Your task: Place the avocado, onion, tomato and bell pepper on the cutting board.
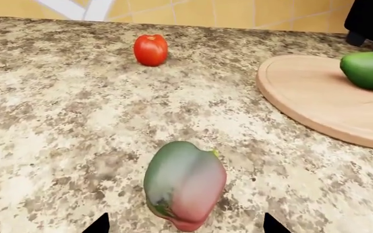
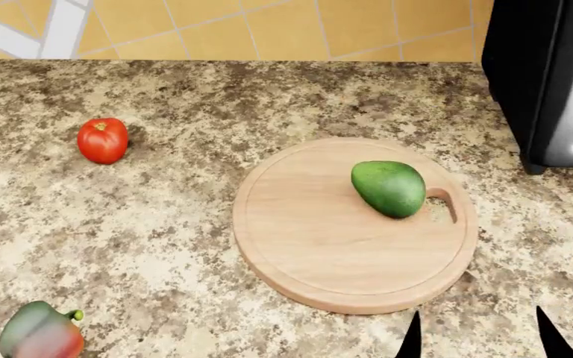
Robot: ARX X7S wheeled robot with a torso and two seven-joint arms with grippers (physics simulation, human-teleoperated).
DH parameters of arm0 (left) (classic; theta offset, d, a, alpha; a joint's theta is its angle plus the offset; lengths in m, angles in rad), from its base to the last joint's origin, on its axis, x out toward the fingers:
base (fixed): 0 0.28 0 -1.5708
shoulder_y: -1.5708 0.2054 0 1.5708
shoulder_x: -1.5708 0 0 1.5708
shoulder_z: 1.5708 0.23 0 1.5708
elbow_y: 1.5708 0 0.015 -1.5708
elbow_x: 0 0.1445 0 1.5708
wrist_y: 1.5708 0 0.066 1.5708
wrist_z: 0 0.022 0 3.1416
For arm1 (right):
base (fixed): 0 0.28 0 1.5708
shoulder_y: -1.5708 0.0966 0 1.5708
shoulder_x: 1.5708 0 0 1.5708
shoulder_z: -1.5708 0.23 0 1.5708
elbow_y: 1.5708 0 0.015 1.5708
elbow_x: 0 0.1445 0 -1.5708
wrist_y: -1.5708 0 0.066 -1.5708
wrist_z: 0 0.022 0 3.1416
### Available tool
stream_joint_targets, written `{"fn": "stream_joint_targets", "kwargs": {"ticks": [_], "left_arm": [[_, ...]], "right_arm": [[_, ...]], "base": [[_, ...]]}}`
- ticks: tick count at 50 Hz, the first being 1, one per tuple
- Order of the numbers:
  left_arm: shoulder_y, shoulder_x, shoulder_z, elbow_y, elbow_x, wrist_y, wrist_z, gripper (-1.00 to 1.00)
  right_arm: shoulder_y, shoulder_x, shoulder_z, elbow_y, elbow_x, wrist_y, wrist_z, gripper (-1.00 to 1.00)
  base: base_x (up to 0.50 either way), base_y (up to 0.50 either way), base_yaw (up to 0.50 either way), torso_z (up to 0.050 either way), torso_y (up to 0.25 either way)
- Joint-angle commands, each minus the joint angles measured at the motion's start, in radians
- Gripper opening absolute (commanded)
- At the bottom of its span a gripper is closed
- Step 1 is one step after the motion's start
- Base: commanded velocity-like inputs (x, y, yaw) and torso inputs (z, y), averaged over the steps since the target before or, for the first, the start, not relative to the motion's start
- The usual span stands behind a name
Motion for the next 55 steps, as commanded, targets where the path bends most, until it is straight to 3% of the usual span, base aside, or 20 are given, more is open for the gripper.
{"fn": "stream_joint_targets", "kwargs": {"ticks": [1,6,24,49,50,55], "left_arm": [[-0.079,0.064,0.003,-0.108,-0.044,-0.059,0.058,1.00],[-0.066,0.093,0.016,-0.192,-0.022,-0.056,0.093,1.00],[-0.186,0.169,0.018,-0.222,-0.052,-0.160,0.117,1.00],[-0.211,0.258,0.035,-0.353,-0.056,-0.184,0.156,1.00],[-0.208,0.256,0.035,-0.348,-0.050,-0.181,0.152,-1.00],[-0.206,0.241,0.027,-0.312,-0.057,-0.176,0.142,-1.00]], "right_arm": [[-0.019,-0.019,0.013,-0.006,-0.015,-0.014,-0.020,1.00],[-0.032,-0.024,0.023,-0.007,-0.015,-0.023,-0.021,1.00],[-0.055,-0.029,0.027,-0.008,-0.010,-0.033,-0.016,1.00],[-0.043,-0.031,0.040,-0.009,-0.023,-0.026,-0.039,1.00],[-0.049,-0.031,0.039,-0.009,-0.020,-0.029,-0.035,1.00],[-0.059,-0.031,0.037,-0.009,-0.013,-0.033,-0.026,1.00]], "base": [[0.00,0.00,0.00,0.000,0.000],[0.00,0.00,0.00,0.000,0.000],[0.00,0.00,0.00,0.000,0.000],[0.00,0.00,0.00,0.000,0.000],[0.00,0.00,0.00,0.000,0.000],[0.00,0.00,0.00,0.000,0.000]]}}
